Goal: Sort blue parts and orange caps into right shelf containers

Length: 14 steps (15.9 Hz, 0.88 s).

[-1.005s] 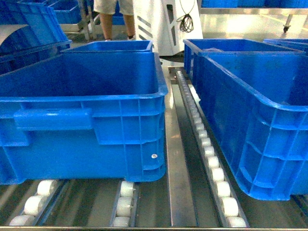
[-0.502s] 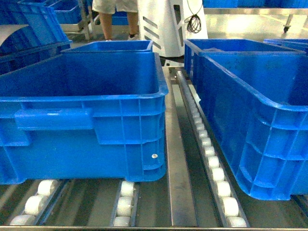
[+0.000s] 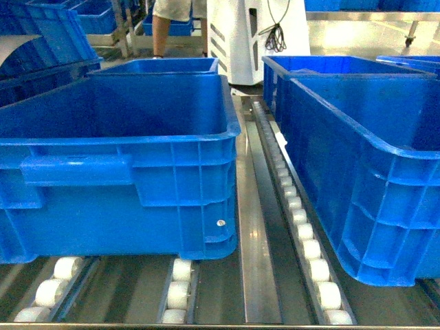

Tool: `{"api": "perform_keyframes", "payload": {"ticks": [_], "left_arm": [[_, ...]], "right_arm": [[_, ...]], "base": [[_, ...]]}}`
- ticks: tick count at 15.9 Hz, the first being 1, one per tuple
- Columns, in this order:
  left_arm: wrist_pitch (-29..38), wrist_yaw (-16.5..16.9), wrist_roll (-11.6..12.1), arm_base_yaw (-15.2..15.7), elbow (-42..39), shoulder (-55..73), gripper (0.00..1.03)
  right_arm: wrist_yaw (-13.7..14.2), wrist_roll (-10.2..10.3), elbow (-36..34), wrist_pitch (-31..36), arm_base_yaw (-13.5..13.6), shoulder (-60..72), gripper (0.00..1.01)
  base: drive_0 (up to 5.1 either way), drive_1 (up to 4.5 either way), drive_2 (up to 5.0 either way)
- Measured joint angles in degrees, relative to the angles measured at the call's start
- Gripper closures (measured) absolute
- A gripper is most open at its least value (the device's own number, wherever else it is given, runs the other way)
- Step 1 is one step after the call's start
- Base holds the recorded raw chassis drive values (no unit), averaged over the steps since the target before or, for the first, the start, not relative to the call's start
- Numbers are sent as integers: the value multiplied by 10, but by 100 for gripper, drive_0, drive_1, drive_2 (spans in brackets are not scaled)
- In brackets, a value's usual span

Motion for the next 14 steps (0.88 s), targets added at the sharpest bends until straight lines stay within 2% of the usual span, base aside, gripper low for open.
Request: {"api": "perform_keyframes", "payload": {"ticks": [1,2,3,6,8,12,14], "left_arm": [[-10,0,0,0,0,-9,101],[-68,1,0,0,2,-49,101],[-120,-3,0,0,0,-101,101],[-109,0,1,0,0,-103,101],[-112,0,0,0,0,-103,77],[-112,0,0,0,0,-103,7],[-112,0,2,0,0,-103,5]], "right_arm": [[-1,0,0,-87,0,-62,100],[0,0,3,-73,0,-85,100],[0,0,0,-90,0,-85,100],[0,0,0,-85,0,-85,100],[0,0,0,-85,0,-85,74],[0,0,0,-85,0,-85,4],[0,0,0,-85,0,-85,3]], "base": [[0,0,0],[0,0,0],[0,0,0],[0,0,0],[0,0,0],[0,0,0],[0,0,0]]}}
